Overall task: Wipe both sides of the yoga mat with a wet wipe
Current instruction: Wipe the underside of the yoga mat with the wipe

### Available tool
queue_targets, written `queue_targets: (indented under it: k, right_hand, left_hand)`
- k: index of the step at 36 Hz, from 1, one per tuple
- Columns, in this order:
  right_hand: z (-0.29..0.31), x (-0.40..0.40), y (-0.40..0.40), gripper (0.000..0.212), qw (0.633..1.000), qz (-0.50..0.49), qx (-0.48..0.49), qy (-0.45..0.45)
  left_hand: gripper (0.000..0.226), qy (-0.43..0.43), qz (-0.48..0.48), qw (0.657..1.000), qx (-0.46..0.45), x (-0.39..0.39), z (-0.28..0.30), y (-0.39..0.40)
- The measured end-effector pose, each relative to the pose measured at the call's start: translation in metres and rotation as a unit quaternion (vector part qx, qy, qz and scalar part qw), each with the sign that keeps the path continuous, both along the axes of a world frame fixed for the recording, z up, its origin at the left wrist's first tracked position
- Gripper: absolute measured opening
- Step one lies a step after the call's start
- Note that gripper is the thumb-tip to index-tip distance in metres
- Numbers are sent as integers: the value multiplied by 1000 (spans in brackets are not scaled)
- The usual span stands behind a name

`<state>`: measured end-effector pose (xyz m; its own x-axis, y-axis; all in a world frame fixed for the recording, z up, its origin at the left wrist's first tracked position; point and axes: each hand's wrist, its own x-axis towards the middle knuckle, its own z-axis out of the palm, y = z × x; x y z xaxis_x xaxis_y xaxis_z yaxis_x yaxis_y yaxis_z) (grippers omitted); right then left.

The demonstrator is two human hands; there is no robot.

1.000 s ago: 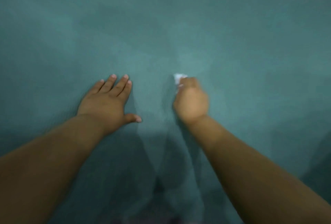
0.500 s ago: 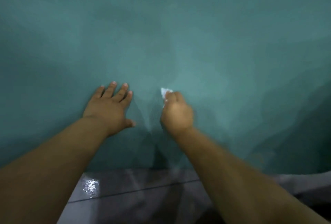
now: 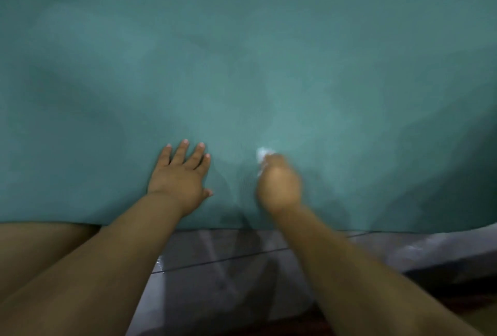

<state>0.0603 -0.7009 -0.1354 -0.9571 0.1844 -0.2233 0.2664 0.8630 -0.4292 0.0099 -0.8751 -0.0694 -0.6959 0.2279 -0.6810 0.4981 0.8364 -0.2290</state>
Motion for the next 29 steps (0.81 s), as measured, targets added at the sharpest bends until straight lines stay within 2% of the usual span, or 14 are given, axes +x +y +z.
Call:
queue_targets:
  k: [2, 4, 5, 6, 7, 8, 12, 15, 17, 19, 22, 25, 29]
  right_hand:
    - [9, 30, -39, 38, 993, 112, -28, 25]
    - [8, 45, -36, 39, 977, 210, 4, 41]
    - [5, 48, -24, 35, 972, 228, 18, 51]
    - [3, 47, -7, 30, 971, 229, 31, 60]
    - [4, 44, 11, 34, 976, 212, 29, 50]
    - [4, 40, 29, 42, 984, 173, 36, 30]
    - [16, 31, 87, 43, 997, -23, 58, -53]
    - [20, 35, 75, 42, 987, -134, 29, -83]
    - [17, 46, 41, 48, 993, -81, -6, -84]
    - [14, 60, 7, 53, 993, 37, -29, -106]
    - [18, 72, -8, 50, 977, 161, 0, -137]
    - [28, 71, 14, 42, 978, 147, 49, -136]
    - [39, 74, 66, 28, 984, 24, 70, -159]
  left_hand:
    - [76, -4, -6, 1000, -4, 4, 1, -1]
    - [75, -7, -15, 1000, -7, 7, 3, -3]
    - [75, -8, -17, 1000, -6, 9, 3, -5]
    - [75, -8, -17, 1000, -5, 11, 4, -7]
    - [74, -8, -17, 1000, -5, 13, 4, -8]
    - [75, -8, -16, 1000, -4, 15, 4, -9]
    - [80, -10, -19, 1000, -12, 26, 3, -9]
    - [88, -19, -20, 999, -22, 34, 3, -5]
    - [94, -22, -26, 999, -28, 39, 3, -2]
    - [98, -22, -39, 998, -35, 45, 4, 0]
    - [91, -17, -60, 997, -48, 49, 4, -2]
    - [71, -23, -89, 994, -53, 50, 7, -2]
    - [53, -53, -105, 993, -32, 53, 16, 3]
